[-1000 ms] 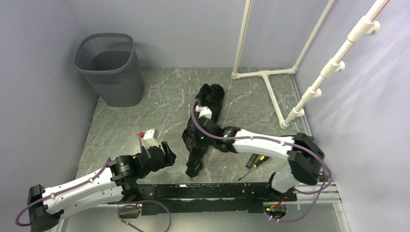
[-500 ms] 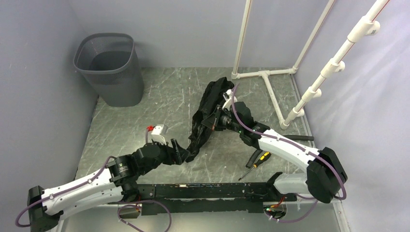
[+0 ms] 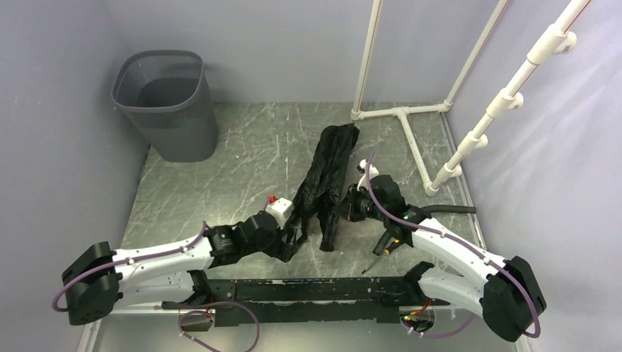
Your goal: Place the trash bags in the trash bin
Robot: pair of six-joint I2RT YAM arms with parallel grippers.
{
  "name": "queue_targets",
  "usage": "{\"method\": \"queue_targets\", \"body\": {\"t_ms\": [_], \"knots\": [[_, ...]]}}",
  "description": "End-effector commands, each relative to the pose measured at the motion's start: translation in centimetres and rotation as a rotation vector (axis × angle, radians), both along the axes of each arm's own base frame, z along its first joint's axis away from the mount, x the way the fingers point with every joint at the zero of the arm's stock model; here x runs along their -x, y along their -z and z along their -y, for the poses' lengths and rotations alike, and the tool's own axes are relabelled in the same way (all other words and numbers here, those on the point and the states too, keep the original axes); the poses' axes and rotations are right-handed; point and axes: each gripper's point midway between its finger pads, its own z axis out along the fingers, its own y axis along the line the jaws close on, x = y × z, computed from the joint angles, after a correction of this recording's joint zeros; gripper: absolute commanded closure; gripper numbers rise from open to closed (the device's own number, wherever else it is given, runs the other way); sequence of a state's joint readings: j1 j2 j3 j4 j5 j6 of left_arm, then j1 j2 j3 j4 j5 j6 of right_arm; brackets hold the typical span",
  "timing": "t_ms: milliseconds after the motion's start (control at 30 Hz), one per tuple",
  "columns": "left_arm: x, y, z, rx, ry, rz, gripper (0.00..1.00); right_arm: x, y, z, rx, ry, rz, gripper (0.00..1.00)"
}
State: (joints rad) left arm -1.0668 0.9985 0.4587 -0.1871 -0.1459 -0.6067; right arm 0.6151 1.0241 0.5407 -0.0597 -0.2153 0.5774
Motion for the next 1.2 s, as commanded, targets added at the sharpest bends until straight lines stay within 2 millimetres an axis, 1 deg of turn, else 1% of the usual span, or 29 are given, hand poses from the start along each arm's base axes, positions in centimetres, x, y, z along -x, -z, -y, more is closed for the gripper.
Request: {"method": "queue_targets", "body": {"t_ms": [0,133,267,400,533,600,667,800,867,933,1033,1167], "knots": [[-0.9,-2.0,2.9,-0.01,0.204,0.138,0.19,1.4,1.0,0.6,0.039,-0.074,0.022,0.91],[-0.7,-1.1,3.7,-0.086,0.343,0.207,0.22,1.3,1.8,1.3,0.07,-0.046,0.008,0.91],[0.0,-1.1,5.0,-0.114,0.473,0.295,0.23,1.2,1.7,1.4,0.069,-0.034,0.013,0.91],[-0.4,0.2,4.8,-0.218,0.503,0.304,0.25,1.0,1.0,1.5,0.056,-0.024,0.027,0.91],[-0.7,0.6,4.9,-0.306,0.514,0.347,0.25,1.0,0.4,1.5,0.046,-0.021,0.034,0.9],[-1.0,0.3,5.0,-0.337,0.528,0.383,0.25,1.0,0.2,1.5,0.038,-0.017,0.037,0.9],[-1.4,-0.3,4.7,-0.367,0.512,0.415,0.25,1.1,0.0,1.5,0.032,-0.013,0.041,0.9],[-1.8,-2.8,4.4,-0.361,0.481,0.457,0.23,1.0,-0.1,1.7,0.033,-0.005,0.044,0.9],[-1.9,-4.2,3.7,-0.36,0.462,0.471,0.22,0.9,-0.1,1.8,0.037,0.0,0.043,0.9],[-1.6,-5.2,3.1,-0.343,0.466,0.476,0.21,1.0,0.0,1.8,0.036,-0.001,0.039,0.9],[-0.3,-5.7,3.5,-0.276,0.526,0.469,0.19,0.9,-0.1,1.6,0.025,-0.003,0.037,0.89],[1.3,-4.5,4.7,-0.238,0.626,0.419,0.19,0.7,-0.4,1.4,0.015,-0.009,0.04,0.89]]}}
